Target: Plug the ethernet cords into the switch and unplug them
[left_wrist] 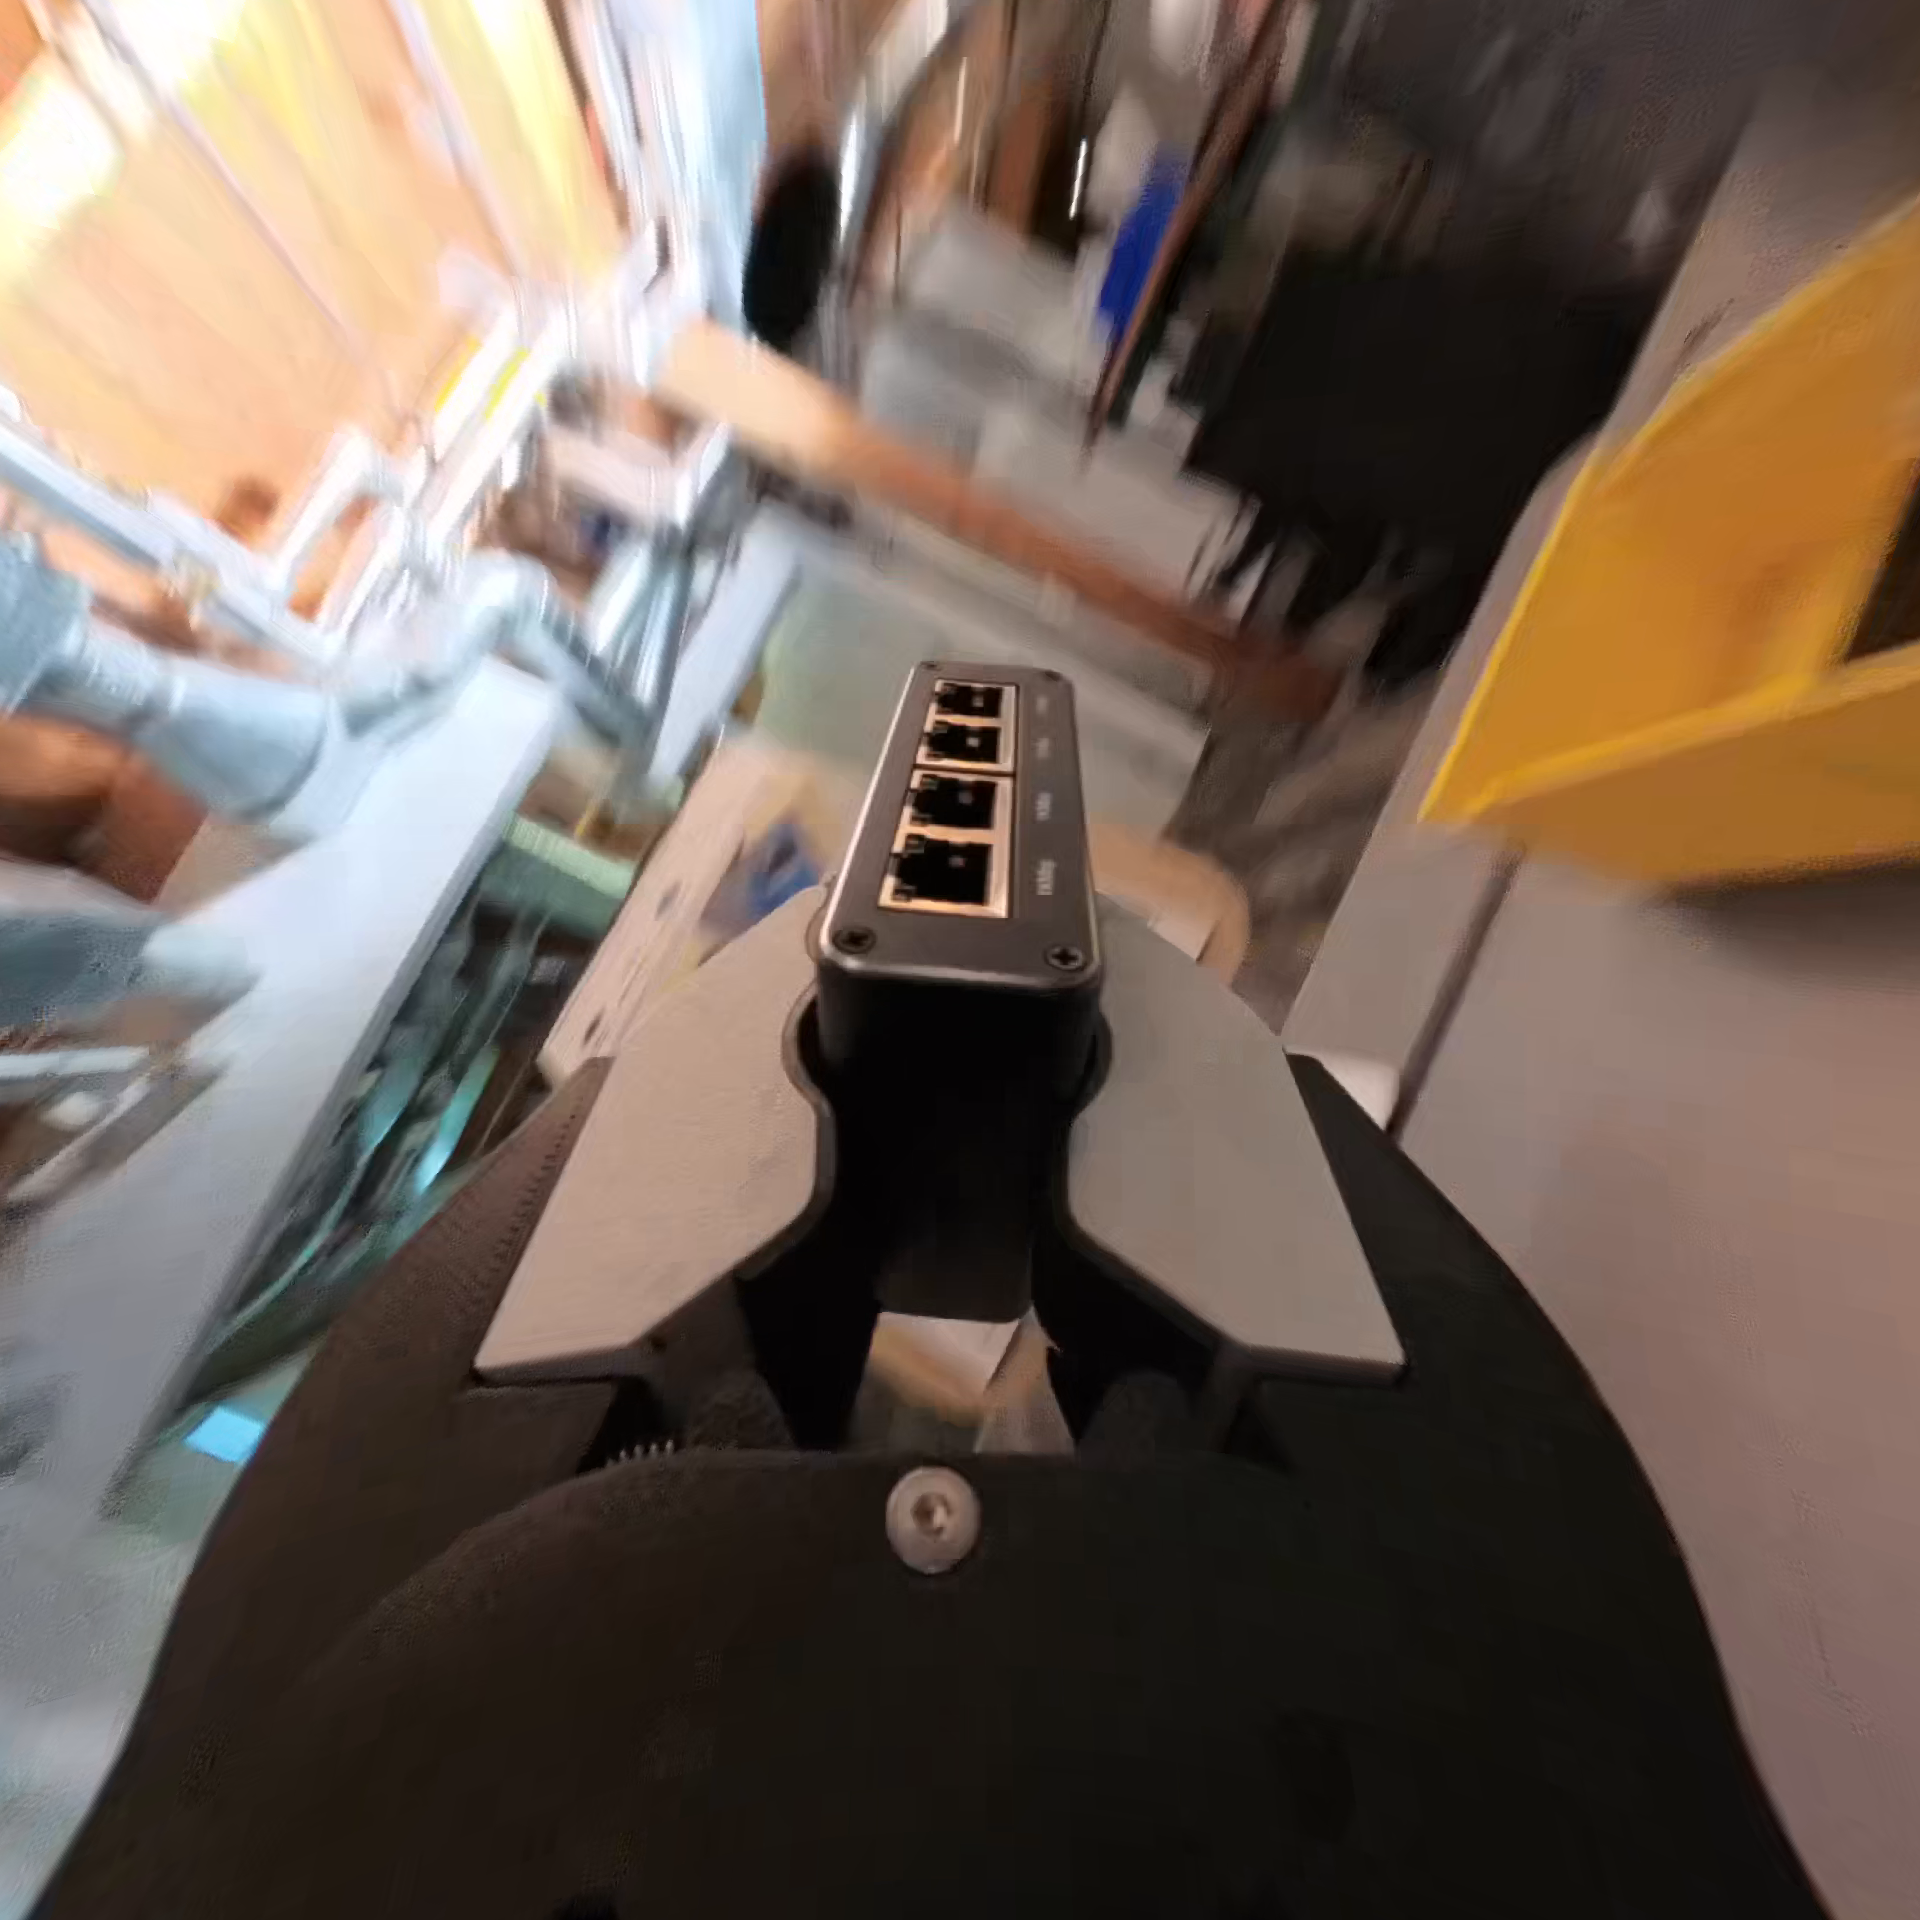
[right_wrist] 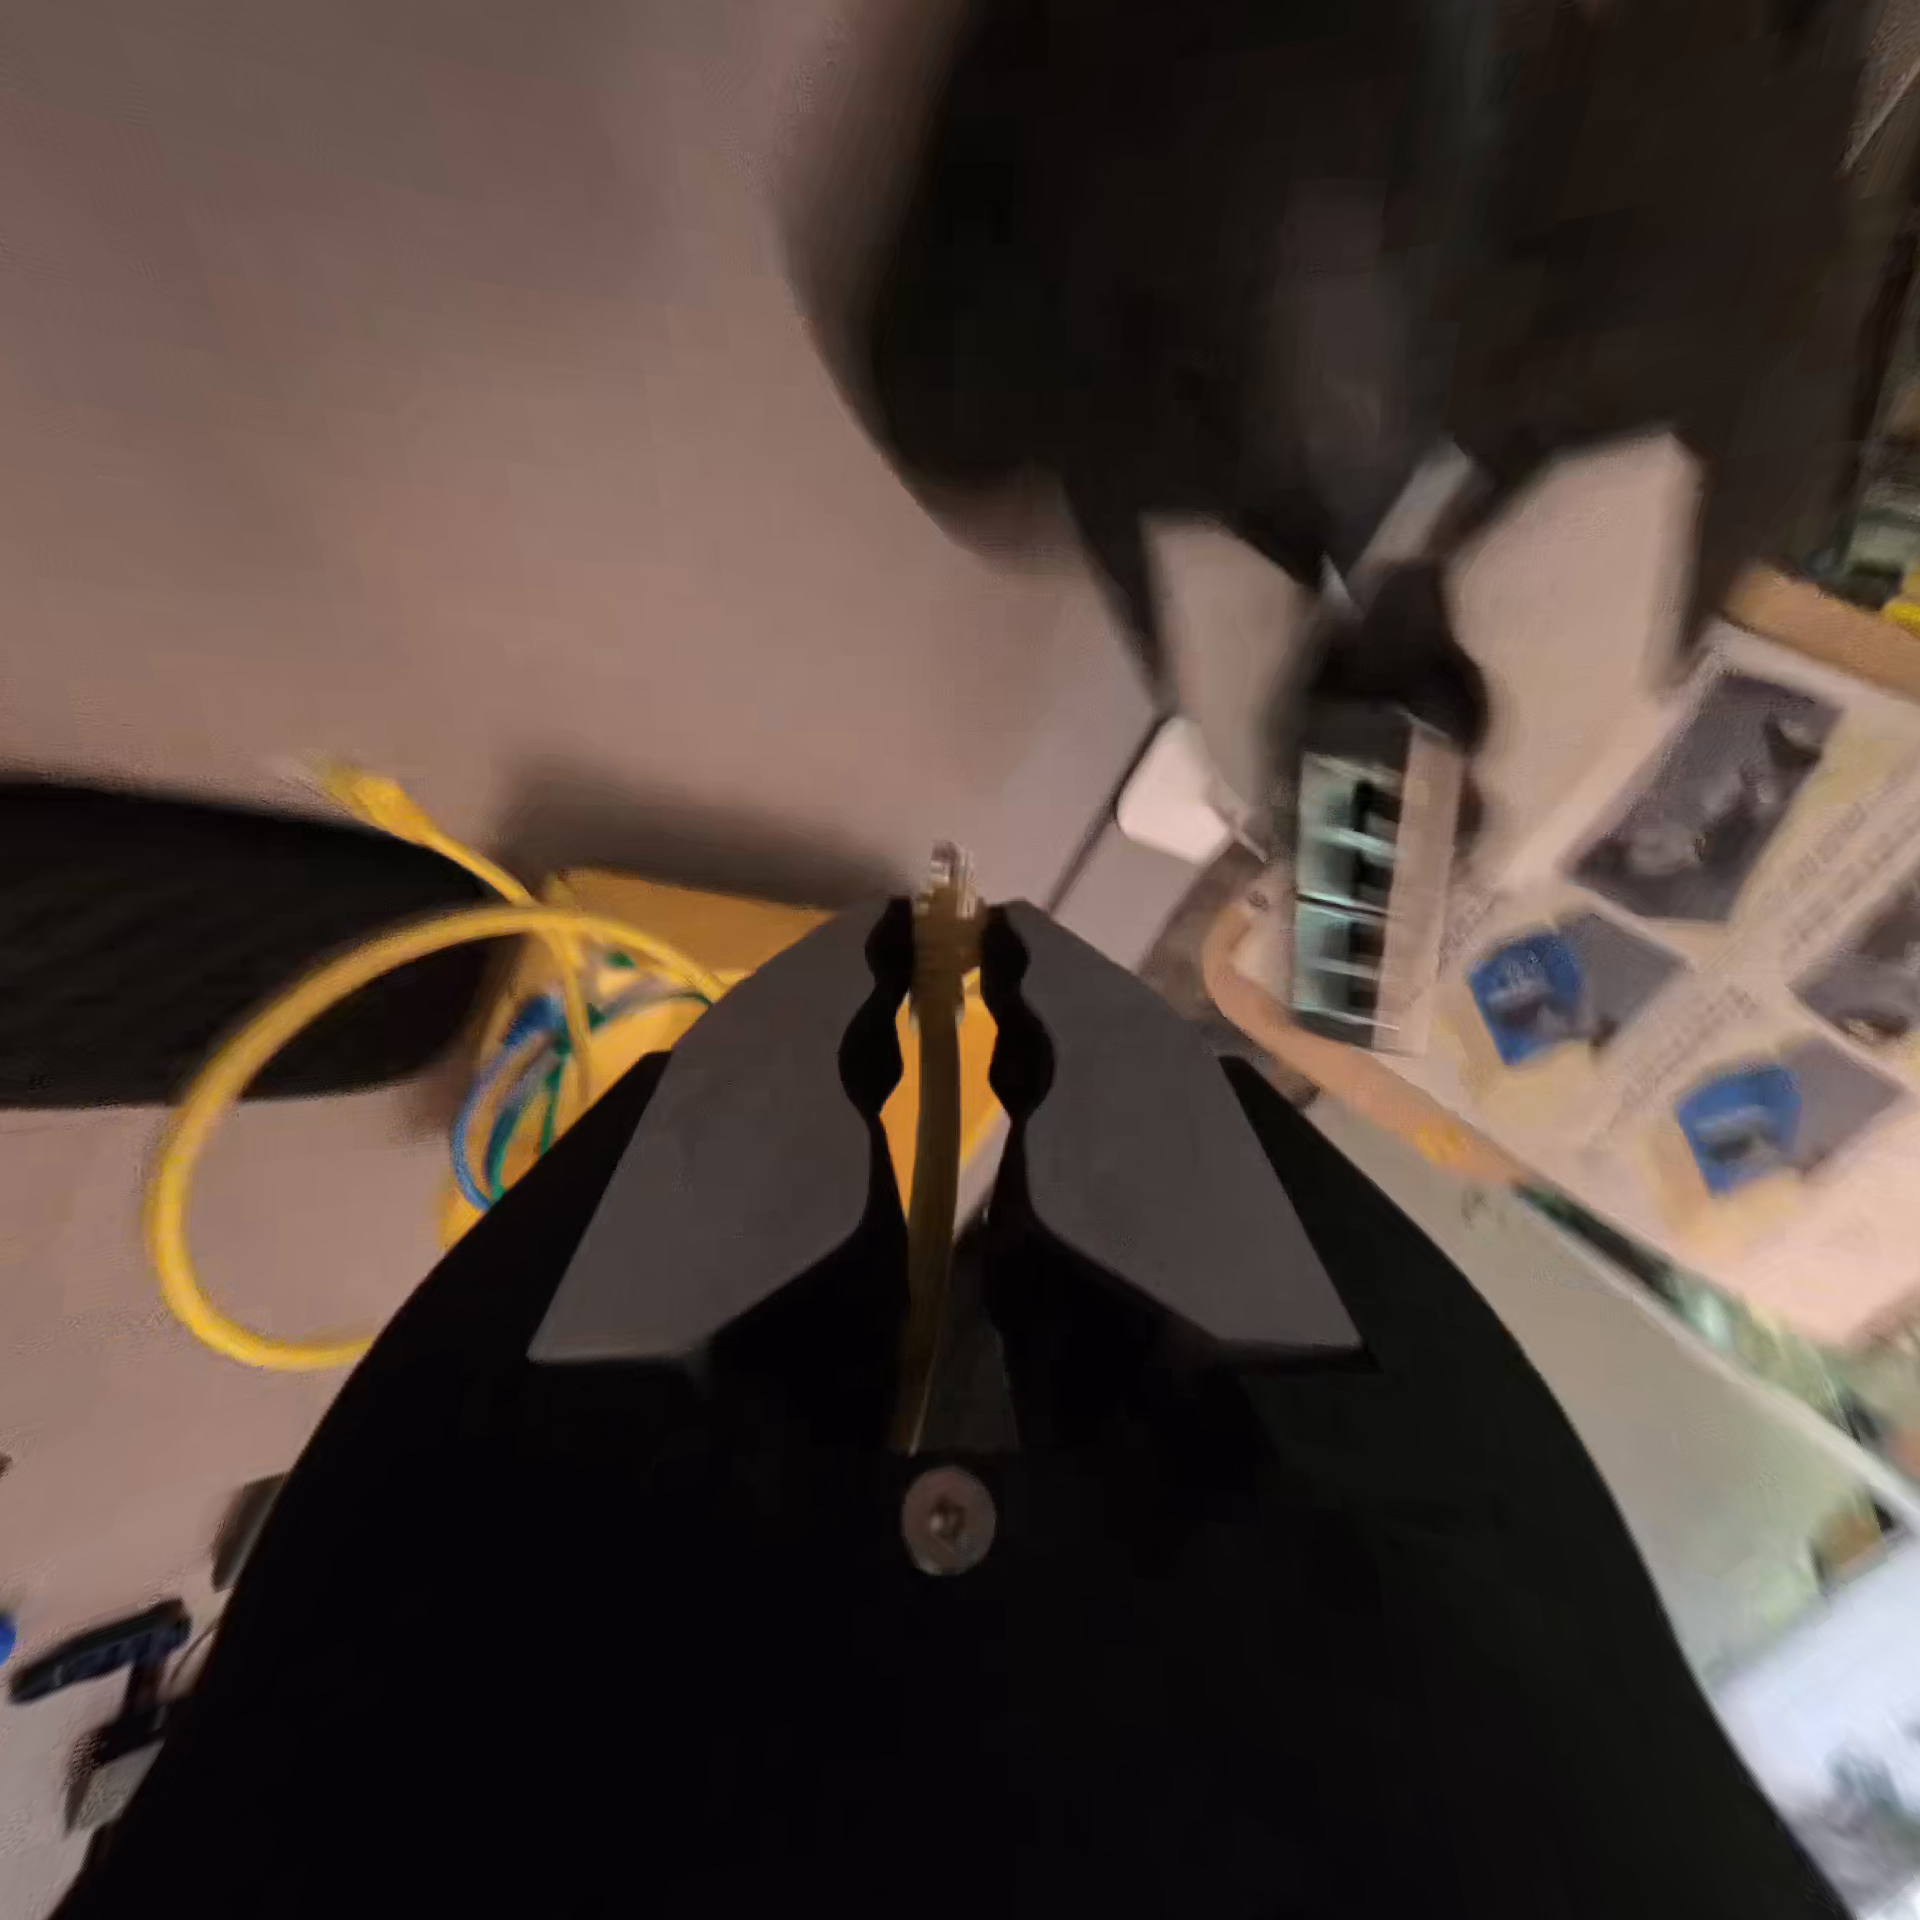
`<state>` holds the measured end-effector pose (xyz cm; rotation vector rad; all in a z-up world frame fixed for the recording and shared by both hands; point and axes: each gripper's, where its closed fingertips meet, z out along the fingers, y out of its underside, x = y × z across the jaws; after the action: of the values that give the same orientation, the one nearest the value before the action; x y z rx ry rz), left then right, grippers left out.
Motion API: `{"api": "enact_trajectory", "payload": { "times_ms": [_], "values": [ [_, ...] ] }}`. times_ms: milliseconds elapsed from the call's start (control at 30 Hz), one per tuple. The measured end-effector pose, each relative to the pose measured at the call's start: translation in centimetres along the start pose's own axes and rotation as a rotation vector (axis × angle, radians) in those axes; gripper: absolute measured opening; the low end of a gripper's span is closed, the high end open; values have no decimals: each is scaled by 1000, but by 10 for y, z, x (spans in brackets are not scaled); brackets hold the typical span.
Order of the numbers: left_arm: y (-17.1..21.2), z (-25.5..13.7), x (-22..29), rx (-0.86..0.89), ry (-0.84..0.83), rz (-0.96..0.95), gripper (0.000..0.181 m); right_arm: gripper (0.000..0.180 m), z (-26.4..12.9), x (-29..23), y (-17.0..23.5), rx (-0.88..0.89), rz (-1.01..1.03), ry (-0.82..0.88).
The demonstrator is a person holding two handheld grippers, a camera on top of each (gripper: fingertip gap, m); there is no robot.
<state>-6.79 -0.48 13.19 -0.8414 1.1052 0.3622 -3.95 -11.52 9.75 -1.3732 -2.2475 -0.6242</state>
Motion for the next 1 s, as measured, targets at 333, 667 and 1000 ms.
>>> {"api": "enact_trajectory", "payload": {
  "times_ms": [333,667,1000],
  "values": [
    [-3,-44,-75,265,175,-663,37,14,-34,43,95,-87,221,366],
    [-29,-59,-72,408,362,-820,37,14,-80,86,232,-295,424,441],
    [-26,-54,-63,388,416,-845,37,15,-22,63,265,-369,508,342]
  ]
}}
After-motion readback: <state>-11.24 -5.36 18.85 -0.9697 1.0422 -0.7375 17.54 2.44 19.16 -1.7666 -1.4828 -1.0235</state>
